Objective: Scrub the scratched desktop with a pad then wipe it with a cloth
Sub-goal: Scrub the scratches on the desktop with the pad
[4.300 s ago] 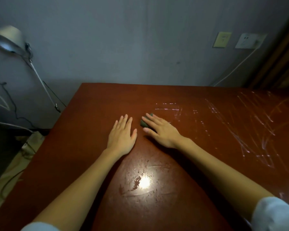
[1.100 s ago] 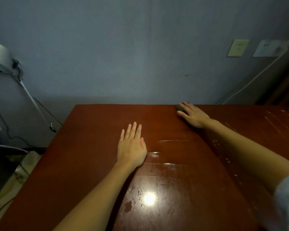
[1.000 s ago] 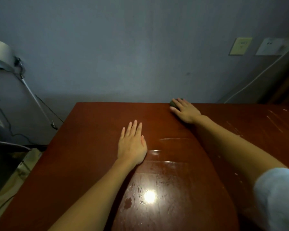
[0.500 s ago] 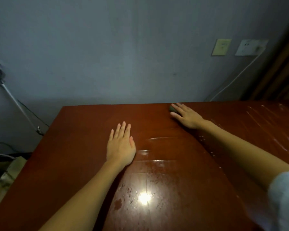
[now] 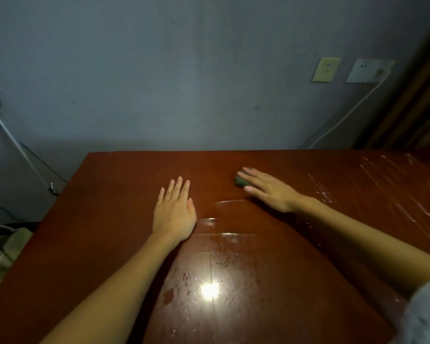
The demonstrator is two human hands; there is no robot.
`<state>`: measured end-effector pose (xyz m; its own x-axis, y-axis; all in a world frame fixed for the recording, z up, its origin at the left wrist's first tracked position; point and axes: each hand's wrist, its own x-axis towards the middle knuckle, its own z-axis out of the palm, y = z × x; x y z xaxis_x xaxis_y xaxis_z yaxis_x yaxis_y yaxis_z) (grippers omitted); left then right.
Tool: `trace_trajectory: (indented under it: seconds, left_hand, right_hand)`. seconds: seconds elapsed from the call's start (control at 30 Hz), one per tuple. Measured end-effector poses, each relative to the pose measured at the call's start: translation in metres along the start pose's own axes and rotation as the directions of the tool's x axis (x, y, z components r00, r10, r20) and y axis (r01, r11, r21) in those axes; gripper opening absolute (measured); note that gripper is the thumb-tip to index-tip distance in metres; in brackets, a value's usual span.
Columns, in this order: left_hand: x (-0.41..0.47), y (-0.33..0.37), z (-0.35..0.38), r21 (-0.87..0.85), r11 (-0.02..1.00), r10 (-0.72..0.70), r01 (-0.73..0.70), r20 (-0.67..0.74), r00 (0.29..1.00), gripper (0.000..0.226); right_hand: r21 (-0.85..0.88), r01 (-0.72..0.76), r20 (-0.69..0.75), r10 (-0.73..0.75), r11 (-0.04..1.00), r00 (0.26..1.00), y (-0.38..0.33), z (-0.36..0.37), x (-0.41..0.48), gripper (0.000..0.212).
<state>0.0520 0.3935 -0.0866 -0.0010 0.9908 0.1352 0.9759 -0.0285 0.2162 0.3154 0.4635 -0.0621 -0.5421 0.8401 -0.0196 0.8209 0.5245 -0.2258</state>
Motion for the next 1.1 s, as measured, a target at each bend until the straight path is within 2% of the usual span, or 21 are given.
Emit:
trace_trajectory:
  seconds: [0.1, 0.2, 0.3, 0.43, 0.5, 0.57, 0.67, 0.73, 0.83, 0.93, 1.1]
  left_hand:
    - [0.001, 0.001, -0.001, 0.002, 1.0, -0.009, 0.009, 0.003, 1.0, 0.054]
    - [0.001, 0.001, 0.0, -0.008, 1.0, -0.01, 0.01, 0.007, 1.0, 0.054]
    - [0.0, 0.0, 0.0, -0.027, 1.0, -0.009, 0.009, 0.0, 1.0, 0.053]
    - [0.0, 0.0, -0.003, -0.071, 0.997, -0.005, 0.004, -0.02, 1.0, 0.052]
    - [-0.002, 0.0, -0.006, -0.109, 0.994, 0.002, -0.007, -0.044, 0.999, 0.05]
    - [-0.008, 0.001, -0.01, -0.154, 0.987, 0.023, -0.034, -0.075, 0.997, 0.046]
    - [-0.023, 0.006, -0.014, -0.198, 0.977, 0.065, -0.082, -0.09, 0.994, 0.043]
    - [-0.036, 0.01, -0.015, -0.219, 0.971, 0.08, -0.093, -0.067, 0.995, 0.044]
    - [-0.056, 0.018, -0.015, -0.224, 0.968, 0.104, -0.11, -0.037, 0.994, 0.045]
    - [-0.075, 0.027, -0.015, -0.242, 0.964, 0.103, -0.11, -0.042, 0.994, 0.045]
    - [-0.099, 0.028, -0.007, -0.225, 0.969, 0.088, -0.101, -0.065, 0.994, 0.045]
  right_hand:
    - [-0.038, -0.221, -0.028, 0.22, 0.975, 0.975, 0.037, -0.01, 0.017, 0.061]
    - [-0.036, -0.309, -0.038, 0.307, 0.951, 0.951, 0.032, -0.006, 0.046, 0.064]
    - [-0.028, -0.241, -0.031, 0.24, 0.97, 0.97, -0.007, 0.002, 0.053, 0.064]
    - [-0.051, 0.056, -0.017, -0.057, 0.997, 0.998, -0.066, 0.021, -0.007, 0.062]
    - [-0.022, 0.136, -0.02, -0.136, 0.99, 0.99, -0.072, 0.024, -0.051, 0.064]
    - [-0.007, 0.094, -0.017, -0.094, 0.996, 0.995, -0.056, 0.018, -0.079, 0.069]
    - [-0.021, -0.09, -0.01, 0.09, 0.996, 0.996, -0.023, 0.005, -0.08, 0.08]
    - [-0.026, -0.185, -0.013, 0.185, 0.982, 0.983, -0.014, 0.003, -0.058, 0.075]
    - [-0.013, -0.235, -0.023, 0.235, 0.972, 0.972, -0.028, 0.008, -0.027, 0.065]
    - [-0.013, -0.193, -0.02, 0.193, 0.981, 0.981, -0.062, 0.02, -0.023, 0.064]
    - [0.013, 0.063, 0.009, -0.063, 0.998, 0.998, -0.104, 0.038, -0.087, 0.063]
